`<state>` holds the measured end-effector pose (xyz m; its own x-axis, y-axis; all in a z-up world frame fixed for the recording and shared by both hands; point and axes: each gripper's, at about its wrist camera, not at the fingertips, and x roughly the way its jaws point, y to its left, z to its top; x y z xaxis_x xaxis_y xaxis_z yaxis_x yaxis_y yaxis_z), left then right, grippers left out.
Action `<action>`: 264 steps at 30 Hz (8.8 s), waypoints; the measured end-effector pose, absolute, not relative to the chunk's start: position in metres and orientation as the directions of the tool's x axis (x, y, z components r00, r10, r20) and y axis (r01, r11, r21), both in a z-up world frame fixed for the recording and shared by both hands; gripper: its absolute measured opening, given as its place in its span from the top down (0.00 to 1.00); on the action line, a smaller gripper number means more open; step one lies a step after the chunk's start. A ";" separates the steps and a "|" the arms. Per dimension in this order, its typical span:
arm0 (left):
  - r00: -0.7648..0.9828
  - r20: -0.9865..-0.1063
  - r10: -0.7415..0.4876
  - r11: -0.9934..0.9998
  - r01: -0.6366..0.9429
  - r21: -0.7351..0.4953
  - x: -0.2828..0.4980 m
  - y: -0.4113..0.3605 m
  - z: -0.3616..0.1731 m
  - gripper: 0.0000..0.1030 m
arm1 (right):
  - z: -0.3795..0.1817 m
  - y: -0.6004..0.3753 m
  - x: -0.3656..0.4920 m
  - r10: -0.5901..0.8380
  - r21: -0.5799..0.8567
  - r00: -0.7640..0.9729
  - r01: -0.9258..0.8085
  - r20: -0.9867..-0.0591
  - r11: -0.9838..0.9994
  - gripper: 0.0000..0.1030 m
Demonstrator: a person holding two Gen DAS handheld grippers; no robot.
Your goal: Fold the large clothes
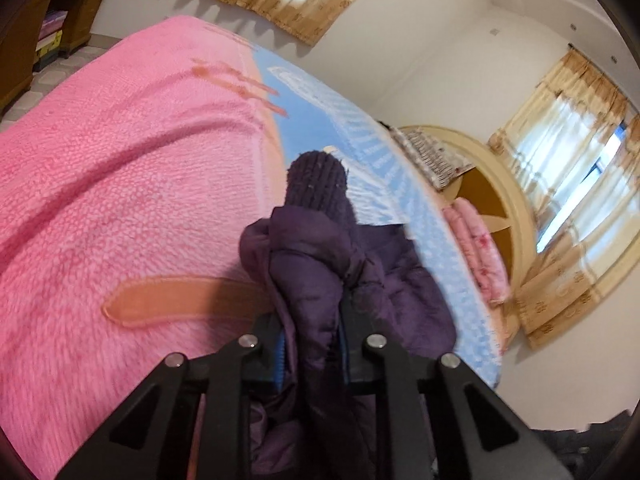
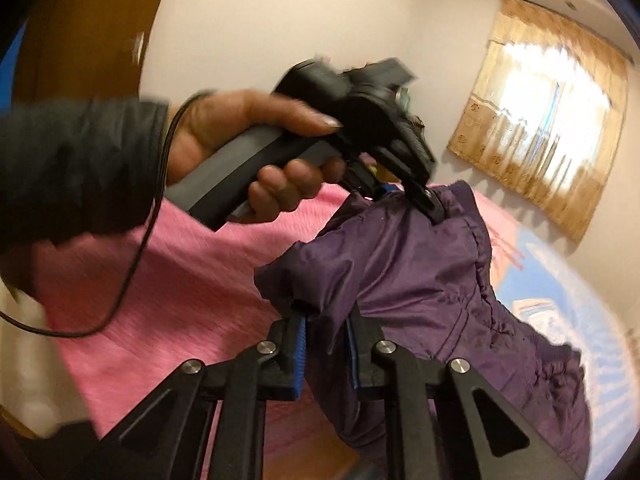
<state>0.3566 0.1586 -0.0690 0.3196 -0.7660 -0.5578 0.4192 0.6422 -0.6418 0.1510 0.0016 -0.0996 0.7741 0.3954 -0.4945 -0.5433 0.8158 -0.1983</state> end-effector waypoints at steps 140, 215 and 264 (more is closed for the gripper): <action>0.564 -0.638 -0.525 0.810 0.562 -0.169 0.280 -0.122 -0.110 0.00 | -0.164 -0.406 0.203 0.139 0.453 0.822 0.156 -0.552 0.878 1.00; 0.441 -0.593 -0.674 0.731 0.514 -0.448 0.270 -0.047 -0.106 0.00 | -0.165 -0.413 0.216 0.566 0.754 0.725 -0.100 -0.392 0.649 0.35; 0.710 -0.657 -0.254 0.922 -0.027 -0.386 0.263 0.132 -0.101 0.00 | -0.124 -0.061 0.426 0.850 0.711 0.219 -0.471 -0.479 0.522 0.40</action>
<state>0.2630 0.1318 -0.1014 0.7098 -0.2540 -0.6570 -0.0270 0.9222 -0.3857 0.4264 -0.0609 -0.1242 0.2190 0.8500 -0.4791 -0.4707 0.5222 0.7112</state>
